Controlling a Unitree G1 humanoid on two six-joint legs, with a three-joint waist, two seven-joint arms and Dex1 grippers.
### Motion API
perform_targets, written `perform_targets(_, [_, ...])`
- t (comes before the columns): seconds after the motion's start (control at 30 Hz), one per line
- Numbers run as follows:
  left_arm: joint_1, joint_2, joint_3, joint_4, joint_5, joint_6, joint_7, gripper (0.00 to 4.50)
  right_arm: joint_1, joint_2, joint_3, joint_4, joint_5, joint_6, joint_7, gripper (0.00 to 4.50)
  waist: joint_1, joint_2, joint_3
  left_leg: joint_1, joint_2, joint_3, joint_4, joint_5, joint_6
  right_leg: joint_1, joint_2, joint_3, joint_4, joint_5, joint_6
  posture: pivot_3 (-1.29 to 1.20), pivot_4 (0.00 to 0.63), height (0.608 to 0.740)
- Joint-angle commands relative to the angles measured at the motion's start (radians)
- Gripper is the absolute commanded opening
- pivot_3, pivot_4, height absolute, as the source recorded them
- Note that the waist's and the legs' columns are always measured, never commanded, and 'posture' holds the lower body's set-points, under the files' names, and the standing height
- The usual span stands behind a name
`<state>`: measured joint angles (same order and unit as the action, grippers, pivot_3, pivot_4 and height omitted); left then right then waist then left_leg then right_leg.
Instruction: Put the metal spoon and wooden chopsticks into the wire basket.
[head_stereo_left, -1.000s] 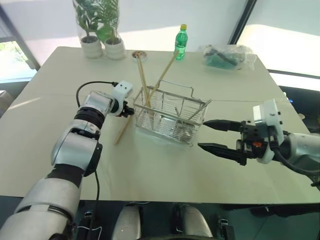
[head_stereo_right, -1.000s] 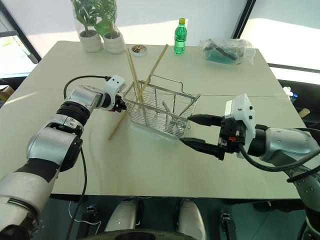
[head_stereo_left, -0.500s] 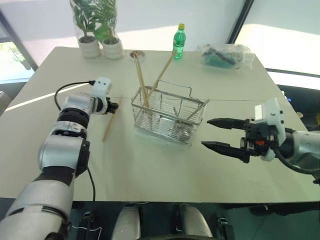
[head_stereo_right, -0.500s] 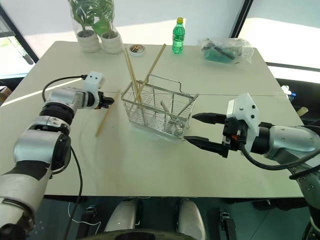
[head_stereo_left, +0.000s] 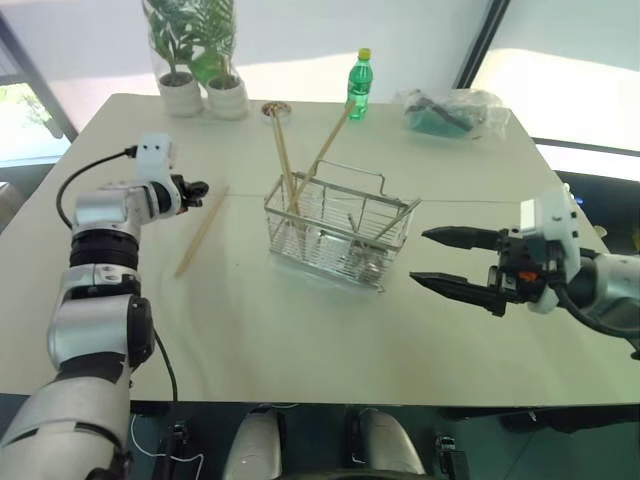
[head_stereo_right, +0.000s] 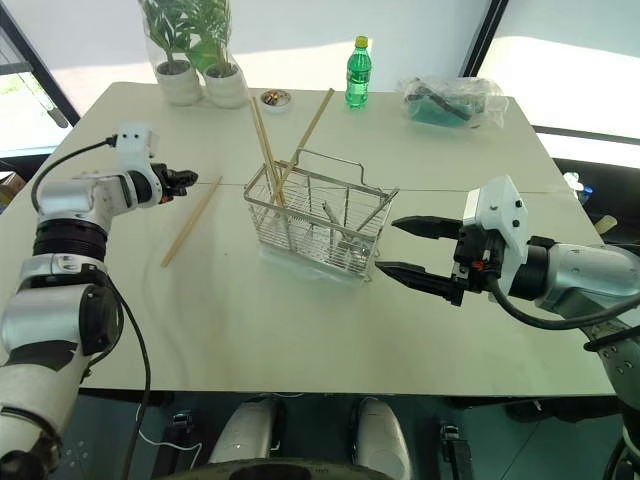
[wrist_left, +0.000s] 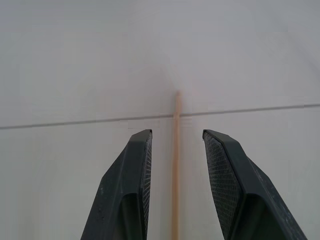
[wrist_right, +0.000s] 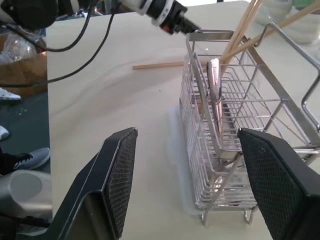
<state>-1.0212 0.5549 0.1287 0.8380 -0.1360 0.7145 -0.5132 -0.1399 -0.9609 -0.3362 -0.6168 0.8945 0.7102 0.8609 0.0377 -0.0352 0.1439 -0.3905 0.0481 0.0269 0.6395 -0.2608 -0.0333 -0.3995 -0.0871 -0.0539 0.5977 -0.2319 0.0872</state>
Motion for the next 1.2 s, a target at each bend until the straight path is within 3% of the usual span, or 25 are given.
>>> perform_targets(0.03, [-0.037, -0.003, -0.073, 0.037, 0.052, 0.039, -0.021, 1.7, -0.04, 0.005, -0.007, 0.01, 0.001, -0.014, -0.01, 3.33, 0.002, 0.0, 0.0, 0.0, 0.0, 0.0, 0.0, 0.0, 0.0, 0.0, 0.0, 0.0, 0.0, 0.0, 0.0, 0.0, 0.15, 0.717])
perform_targets(0.33, [-0.099, -0.011, -0.163, 0.238, 0.145, -0.047, -0.051, 1.7, -0.04, 0.011, -0.035, 0.014, 0.013, -0.005, -0.034, 3.33, 0.001, 0.0, 0.0, -0.001, 0.0, 0.0, 0.0, 0.0, 0.0, 0.0, 0.0, 0.0, 0.0, 0.0, 0.0, 0.0, 0.15, 0.717])
perform_targets(0.5, [-0.117, -0.021, -0.151, 0.308, 0.152, -0.069, -0.041, 1.7, -0.051, 0.013, -0.046, 0.021, 0.026, 0.0, -0.057, 3.33, 0.001, 0.001, 0.0, 0.0, 0.0, 0.0, 0.001, 0.0, 0.0, 0.0, 0.0, 0.0, 0.0, 0.0, -0.001, 0.0, 0.15, 0.717])
perform_targets(0.67, [-0.127, -0.029, -0.139, 0.332, 0.154, -0.09, -0.021, 0.04, -0.06, 0.006, -0.052, 0.03, 0.038, 0.002, -0.067, 3.33, 0.001, 0.001, 0.0, 0.0, 0.0, 0.0, 0.001, 0.0, 0.0, 0.0, 0.0, 0.0, 0.0, 0.0, -0.001, 0.0, 0.15, 0.717])
perform_targets(0.97, [-0.142, -0.018, -0.128, 0.324, 0.146, -0.076, -0.022, 0.04, -0.076, 0.011, -0.032, 0.037, 0.036, 0.0, -0.076, 3.33, 0.001, 0.001, 0.0, 0.0, 0.0, 0.0, 0.002, 0.0, 0.0, 0.0, 0.0, 0.0, 0.0, 0.0, 0.0, 0.0, 0.15, 0.717])
perform_targets(1.03, [-0.157, 0.0, -0.076, 0.272, 0.108, -0.12, 0.007, 0.04, -0.077, 0.011, -0.03, 0.037, 0.034, -0.001, -0.076, 3.33, 0.001, 0.001, 0.0, 0.0, 0.0, 0.0, 0.002, 0.0, 0.0, 0.0, 0.0, 0.0, 0.0, 0.0, 0.0, 0.0, 0.15, 0.717])
perform_targets(1.13, [-0.158, 0.009, 0.082, 0.066, -0.01, -0.348, 0.049, 0.04, -0.068, 0.006, -0.037, 0.032, 0.036, 0.0, -0.071, 3.33, 0.001, -0.002, 0.001, -0.003, 0.001, 0.0, 0.002, 0.0, 0.0, -0.002, 0.0, 0.0, 0.0, 0.0, 0.0, 0.0, 0.15, 0.717])
perform_targets(1.2, [-0.161, -0.003, 0.169, -0.051, -0.09, -0.363, 0.068, 0.04, -0.06, 0.002, -0.043, 0.026, 0.039, 0.003, -0.068, 3.33, 0.001, -0.002, 0.001, -0.005, 0.001, 0.0, 0.002, 0.0, 0.0, -0.004, -0.001, 0.0, 0.001, 0.0, 0.0, 0.0, 0.15, 0.717])
